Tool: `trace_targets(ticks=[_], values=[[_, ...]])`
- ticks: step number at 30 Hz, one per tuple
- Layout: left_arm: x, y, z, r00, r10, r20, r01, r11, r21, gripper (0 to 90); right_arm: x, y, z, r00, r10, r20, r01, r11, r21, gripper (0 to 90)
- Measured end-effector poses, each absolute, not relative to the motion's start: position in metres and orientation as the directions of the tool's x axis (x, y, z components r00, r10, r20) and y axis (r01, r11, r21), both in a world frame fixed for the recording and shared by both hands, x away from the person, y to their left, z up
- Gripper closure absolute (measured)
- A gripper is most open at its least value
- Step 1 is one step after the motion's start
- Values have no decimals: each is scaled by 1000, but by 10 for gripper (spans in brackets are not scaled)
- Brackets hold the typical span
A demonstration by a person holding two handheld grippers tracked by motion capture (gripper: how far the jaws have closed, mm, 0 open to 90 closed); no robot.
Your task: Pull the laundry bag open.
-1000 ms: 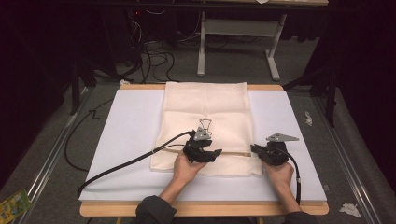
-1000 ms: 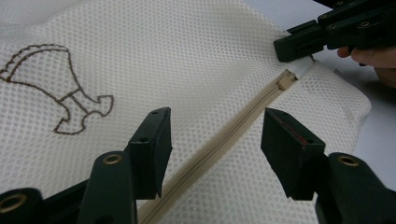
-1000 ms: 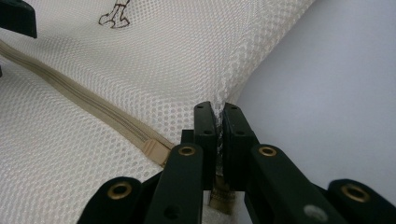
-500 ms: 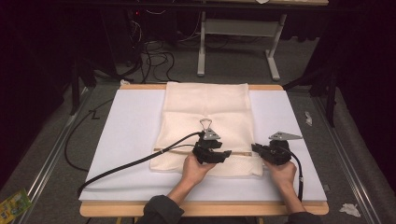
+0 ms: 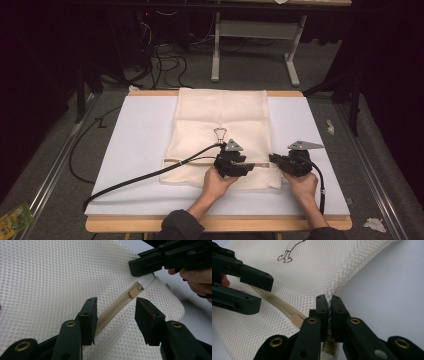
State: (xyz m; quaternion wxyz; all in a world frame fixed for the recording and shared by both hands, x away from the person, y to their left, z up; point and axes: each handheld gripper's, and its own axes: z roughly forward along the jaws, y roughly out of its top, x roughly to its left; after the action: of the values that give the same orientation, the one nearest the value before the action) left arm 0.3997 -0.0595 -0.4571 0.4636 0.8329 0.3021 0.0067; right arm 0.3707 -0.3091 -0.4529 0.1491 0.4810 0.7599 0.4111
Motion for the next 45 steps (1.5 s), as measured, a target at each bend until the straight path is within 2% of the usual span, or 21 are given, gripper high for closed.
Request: trace_targets(ticks=[5, 14, 21, 27, 30, 32, 45], values=[[398, -69, -453, 833, 498, -241, 473, -416, 776, 541, 370, -309, -451, -489, 855, 174, 612, 194, 766, 872], [399, -82, -454, 843, 470, -261, 477, -429, 767, 604, 370, -306, -445, -497, 852, 163, 603, 205, 771, 873], [398, -93, -459, 852, 462, -247, 470, -464, 751, 611, 370, -305, -441, -506, 846, 166, 595, 204, 777, 873], [398, -94, -462, 845, 466, -263, 483, -454, 749, 600, 371, -303, -439, -516, 840, 170, 589, 203, 782, 874], [398, -94, -460, 849, 459, -264, 476, -444, 759, 645, 371, -301, -438, -518, 837, 177, 588, 199, 784, 874], [398, -94, -460, 843, 453, -291, 491, -428, 759, 649, 372, -299, -437, -521, 835, 178, 587, 199, 785, 875], [397, -94, -460, 850, 434, -299, 486, -424, 764, 685, 373, -295, -437, -531, 829, 177, 586, 208, 783, 874]])
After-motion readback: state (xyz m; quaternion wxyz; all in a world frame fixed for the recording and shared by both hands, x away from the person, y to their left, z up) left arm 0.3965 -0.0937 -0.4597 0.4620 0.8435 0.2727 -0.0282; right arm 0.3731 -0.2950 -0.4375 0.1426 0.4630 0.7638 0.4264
